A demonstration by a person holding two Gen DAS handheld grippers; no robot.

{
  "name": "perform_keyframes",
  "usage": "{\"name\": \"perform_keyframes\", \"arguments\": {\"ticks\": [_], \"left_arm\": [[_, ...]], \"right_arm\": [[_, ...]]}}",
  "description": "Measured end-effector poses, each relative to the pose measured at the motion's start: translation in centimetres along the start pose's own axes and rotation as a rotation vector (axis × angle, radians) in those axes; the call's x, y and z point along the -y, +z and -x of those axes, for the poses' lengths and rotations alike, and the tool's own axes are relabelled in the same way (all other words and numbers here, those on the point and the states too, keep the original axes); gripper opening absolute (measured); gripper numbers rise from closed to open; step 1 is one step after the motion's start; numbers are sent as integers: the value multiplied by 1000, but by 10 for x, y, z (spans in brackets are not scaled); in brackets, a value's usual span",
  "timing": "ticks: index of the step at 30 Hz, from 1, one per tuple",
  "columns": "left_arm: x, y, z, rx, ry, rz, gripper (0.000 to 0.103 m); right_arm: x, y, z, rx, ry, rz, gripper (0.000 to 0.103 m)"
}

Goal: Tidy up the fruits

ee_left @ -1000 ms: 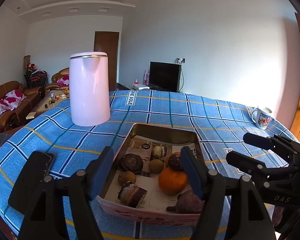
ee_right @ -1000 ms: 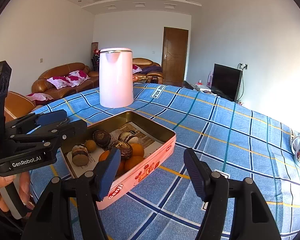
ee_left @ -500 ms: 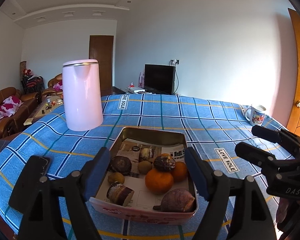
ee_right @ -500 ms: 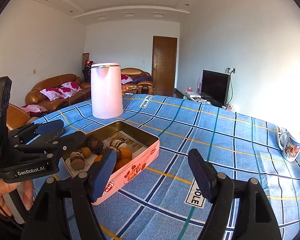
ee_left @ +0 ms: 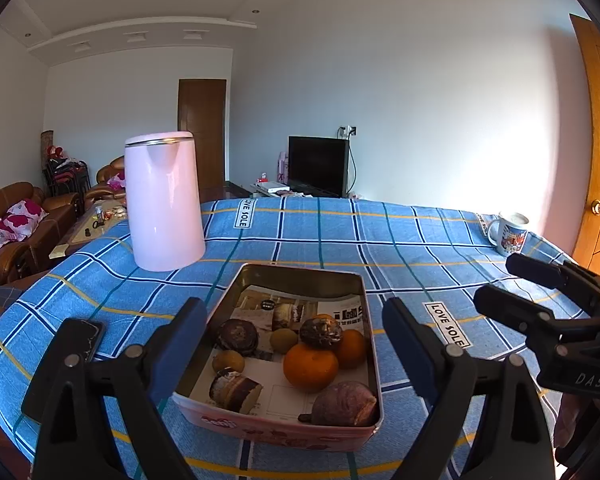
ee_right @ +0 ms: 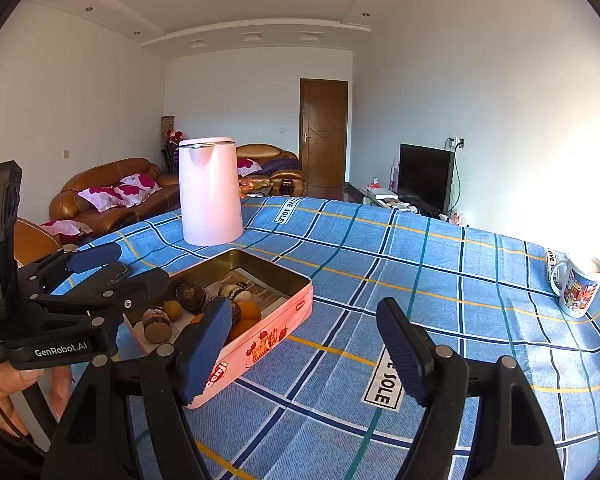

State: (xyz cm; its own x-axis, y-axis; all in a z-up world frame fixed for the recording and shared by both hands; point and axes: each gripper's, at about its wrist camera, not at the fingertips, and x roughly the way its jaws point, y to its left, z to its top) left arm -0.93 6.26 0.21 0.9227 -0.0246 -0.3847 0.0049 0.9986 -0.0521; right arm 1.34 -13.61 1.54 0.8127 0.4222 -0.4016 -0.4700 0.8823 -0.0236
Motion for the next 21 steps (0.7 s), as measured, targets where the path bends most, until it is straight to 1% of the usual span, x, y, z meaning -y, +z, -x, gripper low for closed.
{"name": "perform_keyframes", "arguments": {"ticks": [4,8,14,21], "left_arm": [[1,-1,0,-3,-3,-2,92],[4,0,1,0,3,-9,98],[6,2,3,4,9,-15,102],[11,1,0,-17,-4,-21,102]], "right_arm": [[1,-1,0,-1,-1,-2,76],[2,-1,1,1,-2,-5,76],[6,-1,6,10,-8,-15,76],[12,-3,9,14,-14,-27,77]]}}
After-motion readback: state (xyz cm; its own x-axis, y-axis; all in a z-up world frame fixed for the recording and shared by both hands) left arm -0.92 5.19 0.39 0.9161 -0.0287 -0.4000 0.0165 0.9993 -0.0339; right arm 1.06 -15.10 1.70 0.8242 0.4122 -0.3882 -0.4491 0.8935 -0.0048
